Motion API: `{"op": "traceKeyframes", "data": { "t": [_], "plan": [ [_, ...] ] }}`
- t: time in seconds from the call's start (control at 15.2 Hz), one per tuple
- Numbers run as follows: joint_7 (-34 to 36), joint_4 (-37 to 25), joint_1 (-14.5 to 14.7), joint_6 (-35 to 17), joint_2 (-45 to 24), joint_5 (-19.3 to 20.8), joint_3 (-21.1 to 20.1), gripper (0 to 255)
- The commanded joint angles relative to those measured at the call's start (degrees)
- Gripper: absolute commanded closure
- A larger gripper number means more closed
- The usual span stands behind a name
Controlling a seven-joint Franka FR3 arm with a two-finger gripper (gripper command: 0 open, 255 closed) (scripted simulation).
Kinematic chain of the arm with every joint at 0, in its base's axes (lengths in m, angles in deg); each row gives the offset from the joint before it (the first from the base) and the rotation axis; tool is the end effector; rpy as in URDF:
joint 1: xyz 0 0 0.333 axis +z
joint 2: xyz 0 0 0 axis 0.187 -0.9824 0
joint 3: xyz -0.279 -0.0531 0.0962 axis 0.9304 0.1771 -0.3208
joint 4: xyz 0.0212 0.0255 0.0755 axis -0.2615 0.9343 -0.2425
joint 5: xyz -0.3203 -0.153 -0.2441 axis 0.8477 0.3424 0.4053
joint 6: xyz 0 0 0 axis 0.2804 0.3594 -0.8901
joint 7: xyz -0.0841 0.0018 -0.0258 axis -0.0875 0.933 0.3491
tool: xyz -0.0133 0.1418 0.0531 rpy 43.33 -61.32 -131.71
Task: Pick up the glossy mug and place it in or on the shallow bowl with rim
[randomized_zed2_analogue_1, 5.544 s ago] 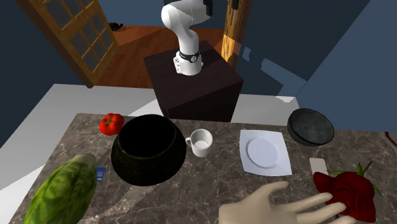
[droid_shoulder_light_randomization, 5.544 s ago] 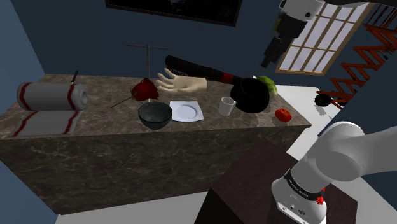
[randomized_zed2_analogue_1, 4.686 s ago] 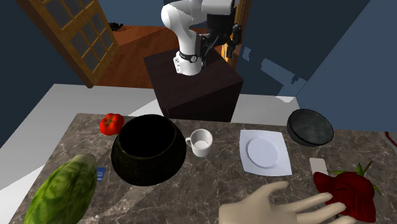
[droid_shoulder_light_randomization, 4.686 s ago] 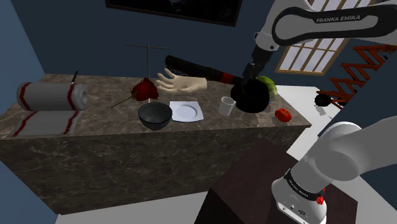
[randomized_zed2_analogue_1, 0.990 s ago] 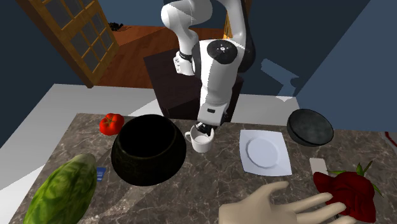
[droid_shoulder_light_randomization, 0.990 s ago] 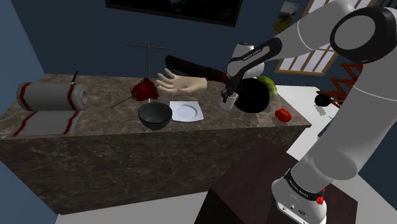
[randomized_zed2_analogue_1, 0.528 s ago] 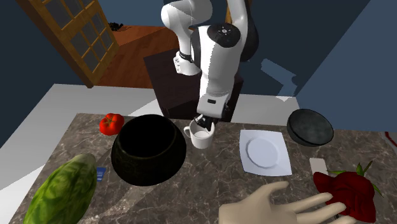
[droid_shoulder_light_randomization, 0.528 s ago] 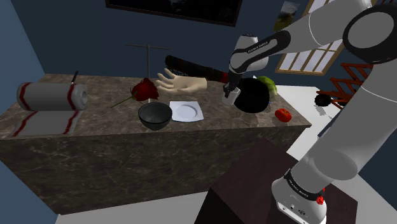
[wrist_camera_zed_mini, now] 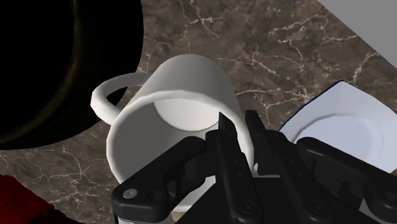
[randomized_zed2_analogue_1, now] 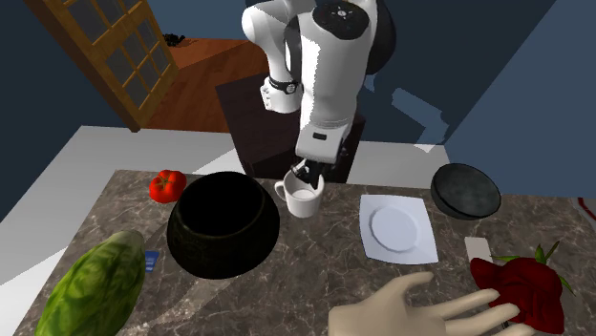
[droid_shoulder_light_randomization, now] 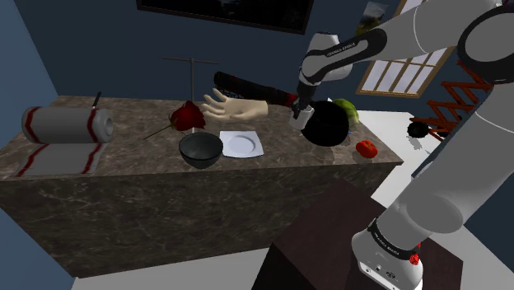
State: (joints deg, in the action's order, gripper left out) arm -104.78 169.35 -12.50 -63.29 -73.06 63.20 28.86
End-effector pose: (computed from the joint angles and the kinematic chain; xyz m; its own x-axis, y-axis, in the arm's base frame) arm 0.5535 -0.1581 0.2948 0.9978 0.0450 0.0481 0.0426 -0.9979 0.0482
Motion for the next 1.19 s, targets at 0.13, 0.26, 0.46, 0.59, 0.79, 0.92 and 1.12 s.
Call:
{"op": "traceKeyframes", "data": {
  "t": [0.13, 0.26, 0.46, 0.59, 0.79, 0.92, 1.12],
  "plan": [
    [0.2, -1.4, 0.1, 3.1, 1.7, 0.5, 0.0, 255],
    [0.3, -2.3, 0.1, 4.6, 2.4, 0.6, 0.0, 255],
    [1.8, -3.1, 0.8, 5.9, 2.8, 0.8, -0.8, 255],
    [4.6, -3.8, 2.1, 6.3, 2.4, 0.9, -2.2, 255],
    [8.7, -5.3, 4.1, 7.1, 1.5, 0.9, -4.2, 255],
    [11.3, -6.6, 5.5, 7.6, 0.6, 0.9, -5.6, 255],
    [15.2, -9.1, 7.5, 8.6, -1.0, 0.9, -7.4, 255]
  ]
}}
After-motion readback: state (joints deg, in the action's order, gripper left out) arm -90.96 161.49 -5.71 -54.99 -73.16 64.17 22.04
